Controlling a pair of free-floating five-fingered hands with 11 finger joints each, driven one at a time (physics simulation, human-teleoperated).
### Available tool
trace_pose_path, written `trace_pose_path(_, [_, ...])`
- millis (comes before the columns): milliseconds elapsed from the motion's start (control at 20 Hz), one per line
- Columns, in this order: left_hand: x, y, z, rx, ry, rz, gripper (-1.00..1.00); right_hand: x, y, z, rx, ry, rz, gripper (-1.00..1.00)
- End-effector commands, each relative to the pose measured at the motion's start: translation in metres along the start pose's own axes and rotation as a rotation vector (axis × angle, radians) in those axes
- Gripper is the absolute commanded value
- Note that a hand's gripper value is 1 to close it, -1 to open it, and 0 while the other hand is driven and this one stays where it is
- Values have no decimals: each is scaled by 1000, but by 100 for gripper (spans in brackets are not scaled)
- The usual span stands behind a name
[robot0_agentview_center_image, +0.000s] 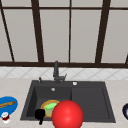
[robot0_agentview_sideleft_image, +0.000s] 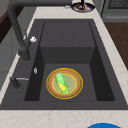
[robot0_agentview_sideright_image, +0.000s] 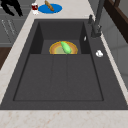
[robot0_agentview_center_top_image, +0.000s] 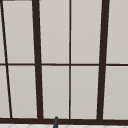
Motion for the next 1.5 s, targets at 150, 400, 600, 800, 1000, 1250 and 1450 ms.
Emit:
trace_pose_path(150, [0, 0, 0, 0, 0, 0, 0, 17, 14, 33, -71, -3, 9, -100])
trace_pose_path(400, [0, 0, 0, 0, 0, 0, 0, 36, 17, 38, 41, 18, 75, -100])
trace_pose_path(600, [0, 0, 0, 0, 0, 0, 0, 47, 15, 32, 121, 46, 124, -100])
trace_pose_path(800, [0, 0, 0, 0, 0, 0, 0, 50, 15, 10, 169, 69, 108, -100])
trace_pose_path(1000, [0, 0, 0, 0, 0, 0, 0, 54, 19, 3, 127, 72, 113, 100])
trace_pose_path(1250, [0, 0, 0, 0, 0, 0, 0, 54, 17, 0, 53, 66, 122, 100])
trace_pose_path(1450, [0, 0, 0, 0, 0, 0, 0, 55, 15, -1, 46, 68, 114, 100])
